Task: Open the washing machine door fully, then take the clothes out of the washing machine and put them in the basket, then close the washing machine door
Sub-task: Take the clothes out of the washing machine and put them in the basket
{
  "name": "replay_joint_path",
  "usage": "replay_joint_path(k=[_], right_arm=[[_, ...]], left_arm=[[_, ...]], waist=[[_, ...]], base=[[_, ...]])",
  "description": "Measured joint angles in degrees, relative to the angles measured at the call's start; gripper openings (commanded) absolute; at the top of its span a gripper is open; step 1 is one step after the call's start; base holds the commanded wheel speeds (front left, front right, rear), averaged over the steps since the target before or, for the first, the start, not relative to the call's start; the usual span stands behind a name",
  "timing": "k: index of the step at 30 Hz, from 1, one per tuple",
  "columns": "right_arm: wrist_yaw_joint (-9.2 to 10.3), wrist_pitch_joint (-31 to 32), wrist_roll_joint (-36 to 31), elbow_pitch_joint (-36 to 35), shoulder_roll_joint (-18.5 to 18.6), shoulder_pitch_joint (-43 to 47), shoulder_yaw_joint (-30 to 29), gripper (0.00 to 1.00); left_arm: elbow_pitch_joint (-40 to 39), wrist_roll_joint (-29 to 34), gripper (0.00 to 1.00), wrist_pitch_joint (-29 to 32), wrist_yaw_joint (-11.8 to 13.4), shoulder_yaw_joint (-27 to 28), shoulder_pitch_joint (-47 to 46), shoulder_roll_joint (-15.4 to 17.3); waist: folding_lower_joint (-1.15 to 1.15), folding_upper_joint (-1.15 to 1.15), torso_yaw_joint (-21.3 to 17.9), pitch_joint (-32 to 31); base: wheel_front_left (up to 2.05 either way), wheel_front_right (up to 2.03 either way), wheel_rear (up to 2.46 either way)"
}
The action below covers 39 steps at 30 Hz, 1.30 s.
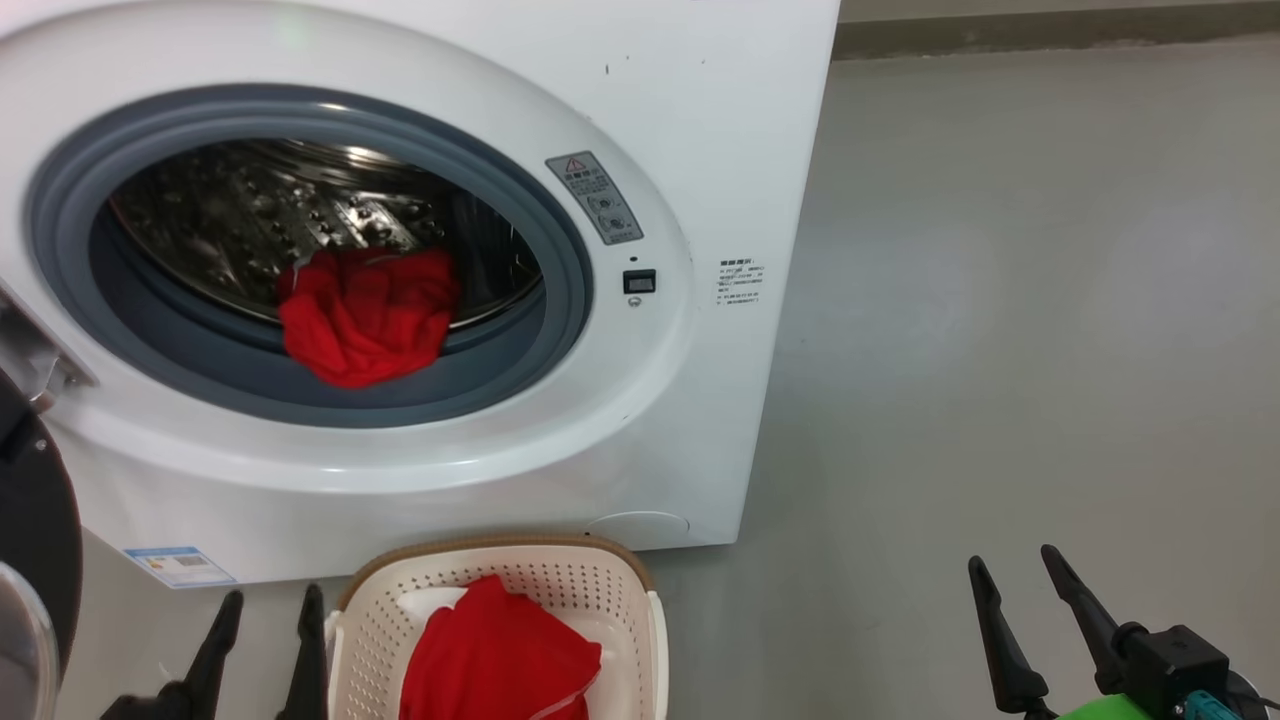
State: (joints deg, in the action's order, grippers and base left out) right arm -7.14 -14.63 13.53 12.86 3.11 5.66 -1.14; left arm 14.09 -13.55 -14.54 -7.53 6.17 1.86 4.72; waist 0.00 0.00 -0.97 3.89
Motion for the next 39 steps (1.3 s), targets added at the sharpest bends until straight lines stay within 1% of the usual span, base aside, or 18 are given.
replay_joint_path(k=[3, 9, 17, 24, 33, 35, 36, 39], right_arm=[[0.00, 0.00, 0.00, -0.04, -0.12, -0.07, 0.05, 1.00], [0.00, 0.00, 0.00, -0.09, -0.30, -2.83, 0.30, 1.00], [0.00, 0.00, 0.10, -0.18, -0.42, -7.40, 1.76, 1.00], [0.00, 0.00, 1.03, -0.58, -0.42, -10.73, 2.66, 1.00], [0.00, 0.00, 1.46, -1.25, -0.38, -14.58, 3.96, 1.00], [0.00, 0.00, 1.52, -1.30, -0.38, -14.73, 4.04, 1.00], [0.00, 0.00, 1.72, -1.33, -0.38, -15.49, 4.19, 1.00], [0.00, 0.00, 2.22, -1.56, -0.37, -16.62, 4.33, 1.00]], left_arm=[[3.01, 0.46, 1.00, 0.00, 0.00, -0.86, -3.18, 0.32], [10.62, 2.59, 1.00, 0.00, 0.00, -1.78, -12.70, 2.52], [22.07, 8.97, 1.00, 0.02, 0.69, -6.78, -28.19, 5.54], [31.29, 13.82, 1.00, 1.87, 1.02, -11.12, -40.85, 7.94], [43.08, 15.89, 1.00, 3.98, 1.02, -13.51, -53.06, 10.47], [44.26, 15.95, 1.00, 4.19, 1.00, -13.57, -54.21, 10.66], [46.48, 15.97, 1.00, 4.37, 0.96, -13.76, -56.45, 11.00], [49.74, 15.93, 1.00, 4.88, 0.94, -13.71, -59.52, 11.47]], waist=[[0.00, 0.00, -0.08, 0.95], [0.00, 0.00, -0.25, 3.99], [0.00, 0.00, -0.73, 9.25], [0.00, 0.00, -1.56, 13.85], [0.00, 0.00, -3.14, 19.21], [0.00, 0.00, -3.31, 19.73], [0.00, 0.00, -3.68, 20.74], [0.00, 0.00, -4.22, 22.12]], base=[[0.00, 0.00, 0.00], [0.00, 0.00, 0.00], [0.00, 0.00, 0.00], [0.00, 0.00, 0.00], [0.00, 0.00, 0.00], [0.00, 0.00, 0.00], [0.00, 0.00, 0.00], [0.00, 0.00, 0.00]])
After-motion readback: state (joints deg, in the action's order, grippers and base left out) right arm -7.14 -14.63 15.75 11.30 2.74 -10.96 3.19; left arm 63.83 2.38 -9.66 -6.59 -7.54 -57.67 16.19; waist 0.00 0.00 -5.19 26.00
